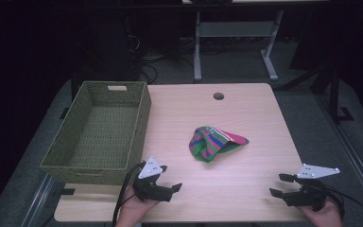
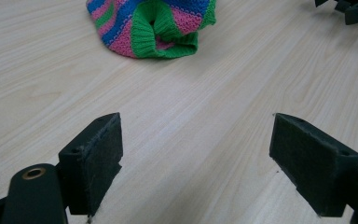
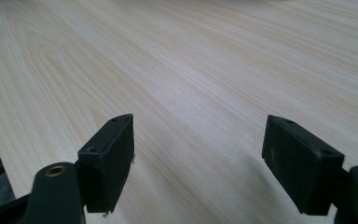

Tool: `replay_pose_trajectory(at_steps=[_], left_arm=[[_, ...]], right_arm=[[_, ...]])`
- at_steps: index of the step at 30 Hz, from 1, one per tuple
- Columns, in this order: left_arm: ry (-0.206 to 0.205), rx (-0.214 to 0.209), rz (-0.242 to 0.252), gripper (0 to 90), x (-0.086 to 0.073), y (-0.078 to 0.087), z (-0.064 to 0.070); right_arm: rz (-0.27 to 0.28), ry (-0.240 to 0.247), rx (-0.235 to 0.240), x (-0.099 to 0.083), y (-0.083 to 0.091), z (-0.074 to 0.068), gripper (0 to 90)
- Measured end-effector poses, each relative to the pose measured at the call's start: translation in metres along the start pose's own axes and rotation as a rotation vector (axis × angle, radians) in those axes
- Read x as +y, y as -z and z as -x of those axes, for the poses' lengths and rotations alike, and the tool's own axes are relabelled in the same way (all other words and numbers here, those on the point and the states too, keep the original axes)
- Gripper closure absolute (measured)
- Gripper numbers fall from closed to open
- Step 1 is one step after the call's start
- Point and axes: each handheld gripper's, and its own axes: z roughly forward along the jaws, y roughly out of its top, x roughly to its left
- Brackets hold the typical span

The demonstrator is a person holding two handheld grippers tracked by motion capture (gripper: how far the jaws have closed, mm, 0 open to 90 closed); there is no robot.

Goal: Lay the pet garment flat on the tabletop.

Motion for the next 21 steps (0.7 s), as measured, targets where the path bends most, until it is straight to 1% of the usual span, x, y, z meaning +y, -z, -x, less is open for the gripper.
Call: replay_pose_trajectory(at_steps=[4, 7, 8, 12, 14, 17, 21], left_arm=[[0.001, 0.002, -0.003, 16.9, 0.000, -0.001, -0.002], [0.013, -0.001, 0.002, 16.8, -0.001, 0.000, -0.003], [0.002, 0.000, 0.003, 16.9, -0.001, 0.000, -0.002], [0.001, -0.002, -0.004, 16.8, -0.001, 0.000, -0.001], [0.001, -0.007, 0.004, 16.8, -0.002, 0.000, 0.000], [-0.003, -0.011, 0.001, 16.8, -0.001, 0.000, 0.000], [0.000, -0.010, 0.004, 16.9, -0.001, 0.000, -0.001]], right_arm=[[0.000, 0.005, 0.006, 0.001, -0.002, 0.000, 24.7], [-0.002, 0.005, 0.010, 0.002, -0.003, -0.001, 24.7], [-0.007, 0.007, 0.013, 0.003, -0.004, -0.002, 24.7], [-0.003, 0.022, 0.010, 0.006, -0.005, -0.003, 24.8], [0.000, 0.017, 0.015, 0.009, -0.005, -0.005, 24.8], [0.007, 0.035, 0.011, 0.013, -0.006, -0.008, 24.7], [0.007, 0.040, 0.018, 0.020, -0.009, -0.008, 24.1]])
